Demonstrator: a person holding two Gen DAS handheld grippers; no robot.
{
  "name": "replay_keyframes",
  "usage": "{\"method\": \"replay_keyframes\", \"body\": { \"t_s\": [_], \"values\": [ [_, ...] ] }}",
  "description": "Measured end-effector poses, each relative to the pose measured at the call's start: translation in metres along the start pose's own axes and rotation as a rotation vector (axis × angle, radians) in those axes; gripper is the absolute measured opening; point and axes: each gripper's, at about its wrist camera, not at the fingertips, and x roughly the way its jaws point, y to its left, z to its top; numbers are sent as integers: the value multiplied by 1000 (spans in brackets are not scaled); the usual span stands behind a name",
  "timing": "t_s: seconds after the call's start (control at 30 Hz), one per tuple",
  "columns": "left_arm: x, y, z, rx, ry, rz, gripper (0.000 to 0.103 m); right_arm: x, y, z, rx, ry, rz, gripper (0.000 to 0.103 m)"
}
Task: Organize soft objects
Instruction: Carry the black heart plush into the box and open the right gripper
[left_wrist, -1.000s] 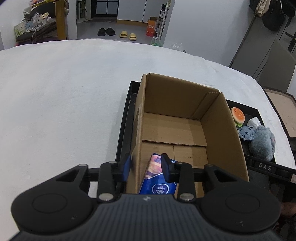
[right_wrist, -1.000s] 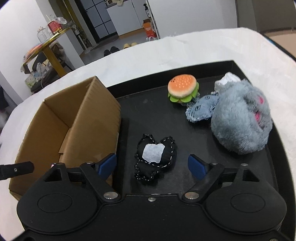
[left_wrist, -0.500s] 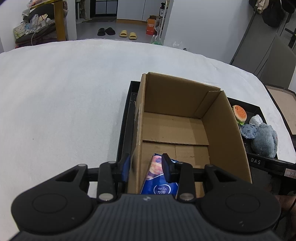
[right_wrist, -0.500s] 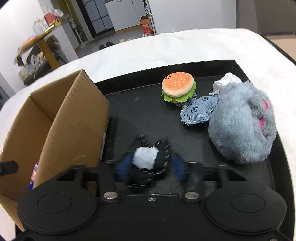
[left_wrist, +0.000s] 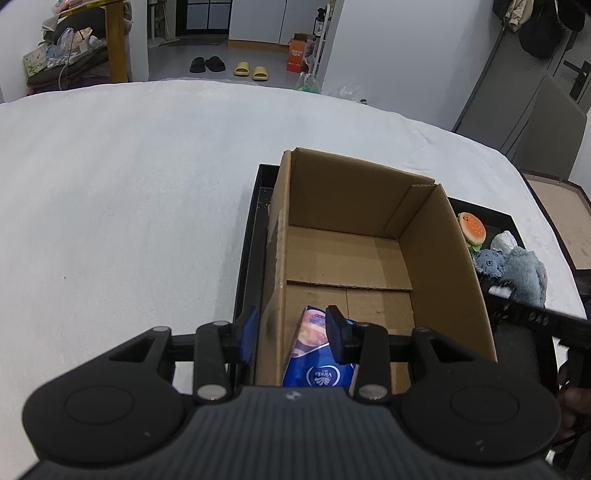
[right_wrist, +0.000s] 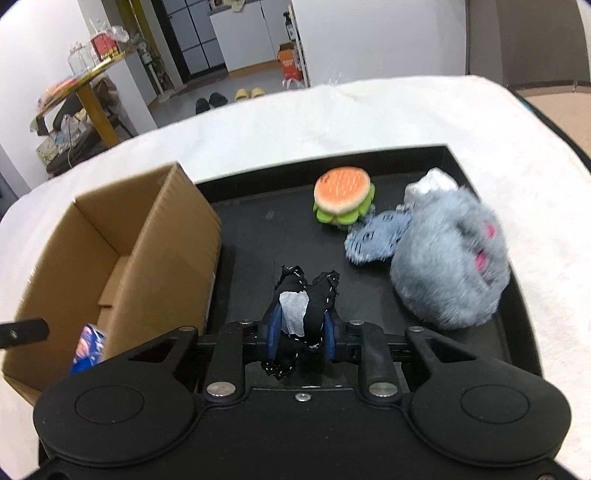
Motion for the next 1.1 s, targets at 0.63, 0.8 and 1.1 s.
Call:
{"method": "replay_keyframes", "body": {
  "t_s": [0.63, 0.8, 1.1],
  "values": [
    [-16, 14, 2, -2, -41, -47, 41, -52, 34, 41, -58, -155, 31, 24],
    [-15, 19, 4, -13, -41, -81, 41, -55, 51, 45, -74, -164, 58, 24],
    [-9, 25, -1, -37, -17, -129, 28, -47, 89, 43, -127, -139, 112, 24]
  ]
}}
